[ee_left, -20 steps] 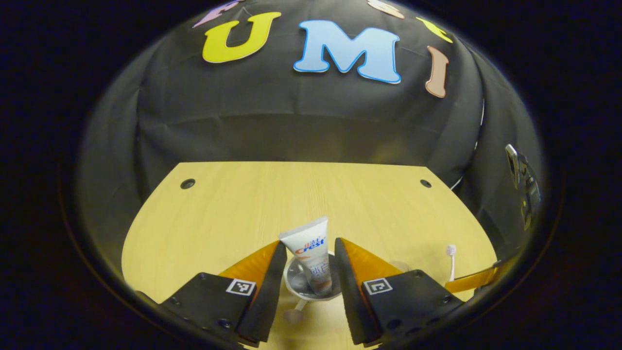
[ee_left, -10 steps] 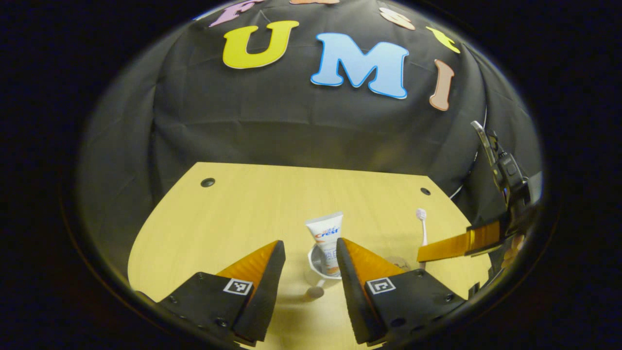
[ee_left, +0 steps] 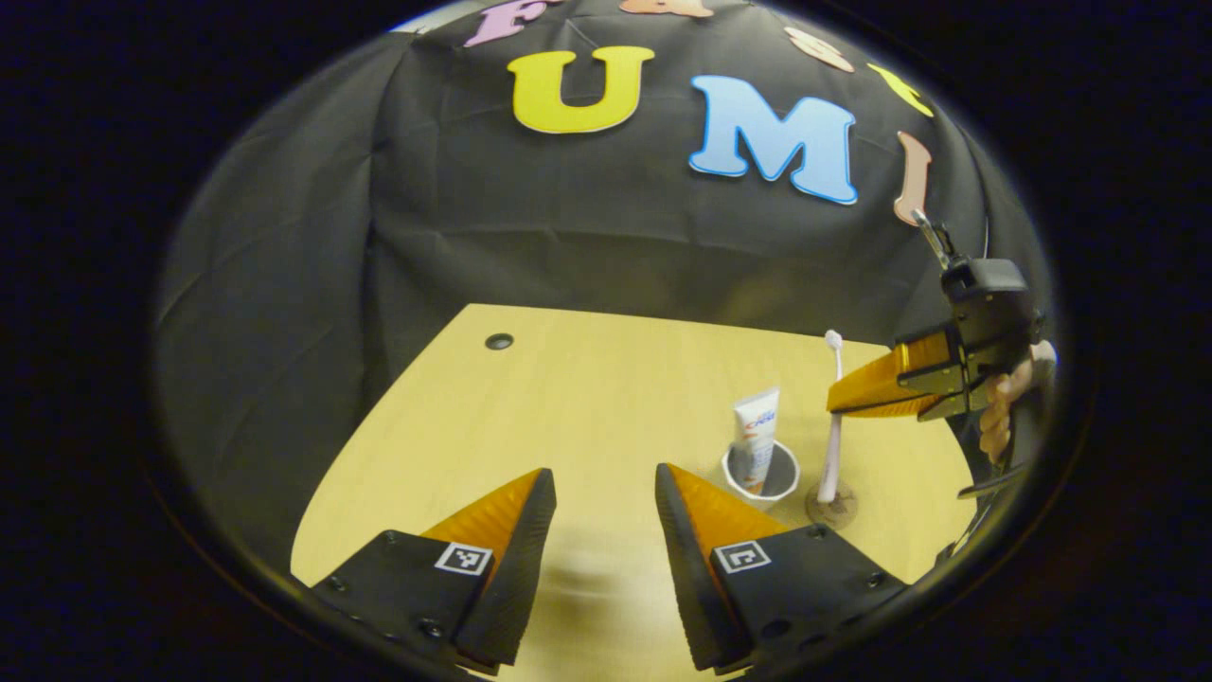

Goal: Put the toothbrush and toothpaste on the desktop into the cup, then pick up the cup and place it on the coaster on the desktop.

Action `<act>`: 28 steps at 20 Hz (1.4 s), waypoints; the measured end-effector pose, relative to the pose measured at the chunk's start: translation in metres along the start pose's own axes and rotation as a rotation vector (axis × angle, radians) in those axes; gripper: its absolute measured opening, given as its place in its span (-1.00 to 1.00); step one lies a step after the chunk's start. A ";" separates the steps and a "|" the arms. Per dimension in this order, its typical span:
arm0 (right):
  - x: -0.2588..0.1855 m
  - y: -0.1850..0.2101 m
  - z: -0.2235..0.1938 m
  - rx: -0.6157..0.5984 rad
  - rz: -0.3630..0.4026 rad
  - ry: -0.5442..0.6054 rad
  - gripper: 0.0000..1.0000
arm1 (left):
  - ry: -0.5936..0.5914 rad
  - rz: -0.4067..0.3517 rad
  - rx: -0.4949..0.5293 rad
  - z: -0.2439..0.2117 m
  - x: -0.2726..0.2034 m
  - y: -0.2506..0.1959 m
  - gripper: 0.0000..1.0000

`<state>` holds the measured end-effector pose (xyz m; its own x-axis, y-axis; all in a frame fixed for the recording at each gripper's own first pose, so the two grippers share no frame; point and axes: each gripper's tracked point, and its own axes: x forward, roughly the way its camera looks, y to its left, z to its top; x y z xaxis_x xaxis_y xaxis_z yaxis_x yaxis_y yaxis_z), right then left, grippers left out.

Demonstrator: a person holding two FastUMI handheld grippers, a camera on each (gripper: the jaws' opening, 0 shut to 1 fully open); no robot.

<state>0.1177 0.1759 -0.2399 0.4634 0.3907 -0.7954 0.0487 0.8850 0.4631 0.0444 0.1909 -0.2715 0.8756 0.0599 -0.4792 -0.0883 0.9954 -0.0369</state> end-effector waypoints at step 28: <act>0.032 -0.007 -0.058 -0.328 -0.009 -0.350 -0.66 | 0.080 -0.126 0.032 -0.013 0.003 -0.021 0.42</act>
<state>0.0810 0.1970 -0.2912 0.7374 0.3237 -0.5929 -0.2019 0.9432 0.2639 0.0425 0.1690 -0.2834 0.8381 -0.0705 -0.5410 0.0363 0.9966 -0.0737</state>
